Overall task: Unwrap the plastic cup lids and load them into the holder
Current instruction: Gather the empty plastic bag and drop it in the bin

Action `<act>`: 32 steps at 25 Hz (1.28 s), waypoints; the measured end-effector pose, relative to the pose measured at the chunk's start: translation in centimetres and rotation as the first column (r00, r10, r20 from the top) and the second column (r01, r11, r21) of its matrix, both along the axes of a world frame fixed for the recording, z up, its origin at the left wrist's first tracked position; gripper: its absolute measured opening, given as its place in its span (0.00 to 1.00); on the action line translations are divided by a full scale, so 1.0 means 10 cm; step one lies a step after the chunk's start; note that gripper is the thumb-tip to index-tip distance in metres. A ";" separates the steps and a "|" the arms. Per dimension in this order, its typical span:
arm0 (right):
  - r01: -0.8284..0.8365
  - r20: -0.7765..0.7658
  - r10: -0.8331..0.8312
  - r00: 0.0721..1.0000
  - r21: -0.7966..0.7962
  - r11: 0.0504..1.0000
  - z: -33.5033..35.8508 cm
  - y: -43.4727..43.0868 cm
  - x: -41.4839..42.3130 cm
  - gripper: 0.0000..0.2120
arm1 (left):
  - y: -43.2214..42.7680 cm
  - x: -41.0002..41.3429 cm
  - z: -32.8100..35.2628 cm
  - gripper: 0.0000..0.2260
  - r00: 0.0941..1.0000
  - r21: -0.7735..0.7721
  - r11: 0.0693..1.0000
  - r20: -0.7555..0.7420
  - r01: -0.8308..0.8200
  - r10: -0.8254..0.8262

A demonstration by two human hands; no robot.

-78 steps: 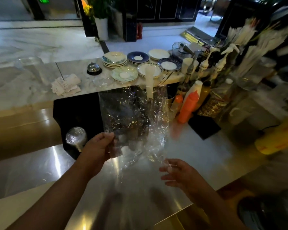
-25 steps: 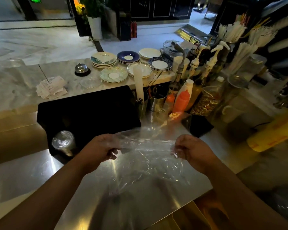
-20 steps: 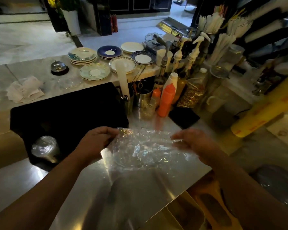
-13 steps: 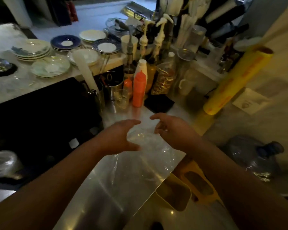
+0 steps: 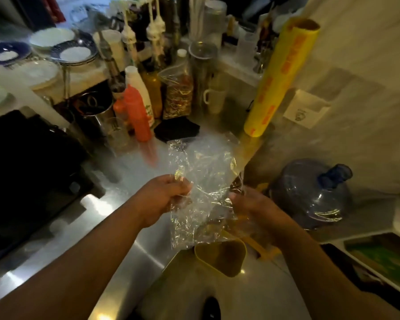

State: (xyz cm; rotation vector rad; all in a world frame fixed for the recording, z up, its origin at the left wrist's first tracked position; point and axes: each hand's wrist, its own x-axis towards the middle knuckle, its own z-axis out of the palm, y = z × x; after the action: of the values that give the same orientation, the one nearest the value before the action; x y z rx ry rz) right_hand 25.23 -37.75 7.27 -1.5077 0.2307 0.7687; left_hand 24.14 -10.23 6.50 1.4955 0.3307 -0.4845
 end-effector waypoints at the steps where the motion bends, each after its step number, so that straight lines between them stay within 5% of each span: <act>1: -0.027 -0.118 0.036 0.992 0.077 0.997 -0.10 -0.08 0.02 0.33 | -0.09 0.04 -0.03 0.06 0.999 -0.032 0.999 -0.021 0.028 -0.029; 3: -0.037 -0.234 0.087 0.968 0.213 0.976 -0.24 -0.23 0.07 0.23 | -0.26 0.10 -0.09 0.09 0.995 -0.043 0.996 -0.047 0.084 -0.086; 7: 0.050 -0.165 -0.013 0.986 0.220 0.974 -0.43 -0.37 0.25 0.09 | -0.45 0.16 -0.20 0.09 0.991 0.002 0.996 -0.101 0.086 -0.085; 13: 0.049 -0.057 -0.038 0.998 0.194 0.980 -0.62 -0.65 0.40 0.14 | -0.64 0.15 -0.33 0.16 0.989 -0.003 0.990 -0.044 0.144 -0.144; 17: -0.186 0.191 0.209 0.959 -0.134 0.973 -0.67 -0.75 0.47 0.18 | -0.68 0.32 -0.39 0.16 0.993 -0.003 0.995 -0.058 0.102 -0.102; 20: -0.362 0.161 0.426 0.890 -0.318 0.876 -0.65 -0.81 0.51 0.17 | -0.74 0.46 -0.50 0.09 0.963 0.284 0.924 0.001 0.258 -0.269; 24: -0.182 0.199 0.231 0.953 -0.237 0.954 -0.63 -0.85 0.67 0.14 | -0.90 0.62 -0.70 0.20 0.868 0.565 0.765 0.162 0.308 -0.469; 27: -0.369 0.192 0.574 0.796 -0.598 0.712 -0.86 -0.52 0.69 0.29 | -1.07 0.72 -0.89 0.18 0.822 0.575 0.745 0.204 0.339 -0.531; 29: -0.381 0.178 0.712 0.679 -0.744 0.549 -1.14 -0.34 0.66 0.16 | -1.11 0.78 -1.02 0.17 0.812 0.554 0.747 0.201 0.368 -0.549; 32: -0.244 0.150 0.593 0.791 -0.812 0.531 -1.58 -0.50 0.59 0.06 | -0.93 0.83 -1.39 0.26 0.825 0.779 0.570 0.126 0.262 -0.551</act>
State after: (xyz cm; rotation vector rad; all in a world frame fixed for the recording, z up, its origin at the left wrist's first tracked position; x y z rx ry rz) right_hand 31.18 -42.72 -8.51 -2.5899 -0.2035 0.7421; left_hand 32.45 -19.49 -7.41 2.4634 -0.1767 -0.4510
